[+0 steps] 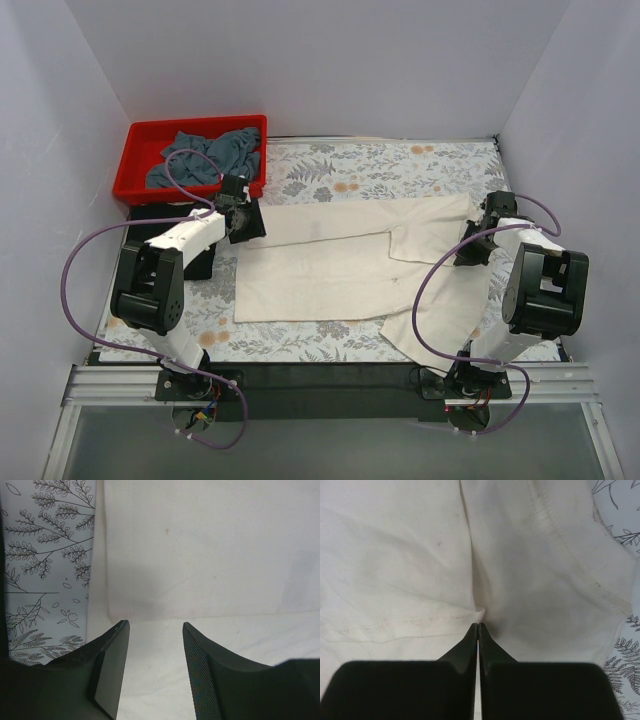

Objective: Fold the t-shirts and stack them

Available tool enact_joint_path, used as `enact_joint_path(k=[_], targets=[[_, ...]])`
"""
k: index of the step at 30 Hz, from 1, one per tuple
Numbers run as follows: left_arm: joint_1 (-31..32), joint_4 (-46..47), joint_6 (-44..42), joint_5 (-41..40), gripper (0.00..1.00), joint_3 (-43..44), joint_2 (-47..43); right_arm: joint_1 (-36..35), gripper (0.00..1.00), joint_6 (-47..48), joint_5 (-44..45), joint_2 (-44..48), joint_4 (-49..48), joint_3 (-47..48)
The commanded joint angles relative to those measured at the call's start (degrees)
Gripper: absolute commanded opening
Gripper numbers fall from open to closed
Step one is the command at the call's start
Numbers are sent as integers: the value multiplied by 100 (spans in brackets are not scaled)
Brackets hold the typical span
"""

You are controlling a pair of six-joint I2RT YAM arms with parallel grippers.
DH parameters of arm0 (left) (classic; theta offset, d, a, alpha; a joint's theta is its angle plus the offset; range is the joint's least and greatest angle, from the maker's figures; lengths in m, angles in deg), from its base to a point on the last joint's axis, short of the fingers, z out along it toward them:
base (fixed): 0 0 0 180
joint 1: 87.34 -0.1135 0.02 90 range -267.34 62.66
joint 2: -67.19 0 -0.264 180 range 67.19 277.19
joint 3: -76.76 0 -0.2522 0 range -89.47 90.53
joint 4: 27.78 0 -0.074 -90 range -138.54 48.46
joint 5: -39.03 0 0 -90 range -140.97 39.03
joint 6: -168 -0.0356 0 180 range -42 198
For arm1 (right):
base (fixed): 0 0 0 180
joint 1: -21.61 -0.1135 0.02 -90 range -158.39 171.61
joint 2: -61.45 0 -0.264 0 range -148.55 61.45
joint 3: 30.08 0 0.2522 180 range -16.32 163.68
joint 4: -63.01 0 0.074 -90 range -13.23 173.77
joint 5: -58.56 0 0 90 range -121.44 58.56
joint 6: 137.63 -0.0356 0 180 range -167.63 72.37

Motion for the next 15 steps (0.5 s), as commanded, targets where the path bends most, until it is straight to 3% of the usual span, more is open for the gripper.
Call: enact_joint_path(k=[1,15], targets=[[20,-17,-73,-3,45,25,-302,15,1,-9,-94,261,217,104],[29,-34,-82,-20,45,26,-319,7,1,-325,-305,675,754,-132]])
